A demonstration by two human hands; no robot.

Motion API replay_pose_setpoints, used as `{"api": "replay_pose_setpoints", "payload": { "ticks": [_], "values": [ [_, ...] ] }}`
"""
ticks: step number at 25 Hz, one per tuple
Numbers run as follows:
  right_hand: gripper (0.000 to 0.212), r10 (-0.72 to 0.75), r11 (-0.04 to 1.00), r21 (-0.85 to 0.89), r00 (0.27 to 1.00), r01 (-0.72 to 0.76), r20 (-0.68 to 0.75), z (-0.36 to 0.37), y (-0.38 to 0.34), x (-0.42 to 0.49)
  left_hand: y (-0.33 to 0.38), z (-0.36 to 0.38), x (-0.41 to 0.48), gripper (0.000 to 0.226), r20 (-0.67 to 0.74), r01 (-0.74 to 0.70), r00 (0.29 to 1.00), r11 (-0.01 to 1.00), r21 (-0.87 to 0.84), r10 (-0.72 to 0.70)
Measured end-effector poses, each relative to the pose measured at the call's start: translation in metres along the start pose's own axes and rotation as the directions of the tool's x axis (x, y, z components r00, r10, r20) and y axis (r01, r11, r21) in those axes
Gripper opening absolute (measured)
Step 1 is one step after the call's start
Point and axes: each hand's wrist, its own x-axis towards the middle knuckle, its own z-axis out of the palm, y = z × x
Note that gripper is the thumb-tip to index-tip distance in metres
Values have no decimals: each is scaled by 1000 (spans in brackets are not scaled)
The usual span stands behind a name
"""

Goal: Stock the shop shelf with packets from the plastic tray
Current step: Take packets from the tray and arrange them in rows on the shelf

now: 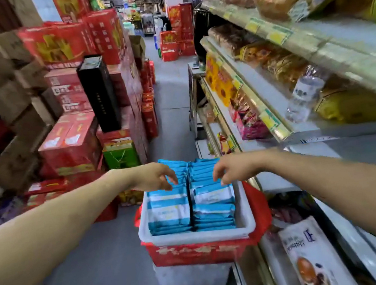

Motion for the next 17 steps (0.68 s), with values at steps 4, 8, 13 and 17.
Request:
{"api": "replay_pose_setpoints", "payload": {
  "ticks": [4, 8, 13, 17],
  "values": [
    [33, 12, 1000, -6, 999, -13, -34, 58, -4, 30, -30, 53, 1, 28, 61, -28, 998, 1000, 5, 28],
    [25, 48, 998, -29, 984, -53, -169, 76, 5, 46, -36, 72, 3, 27, 69, -87, 994, 996, 13, 86],
    [30, -10, 995, -95, 982, -8, -189, 84, 7, 47, -38, 72, 5, 32, 79, -124, 989, 992, 25, 122],
    [38, -49, 991, -129, 983, 26, -178, 94, 5, 45, -41, 71, 9, 39, 113, -164, 981, 986, 41, 159]
  ]
}}
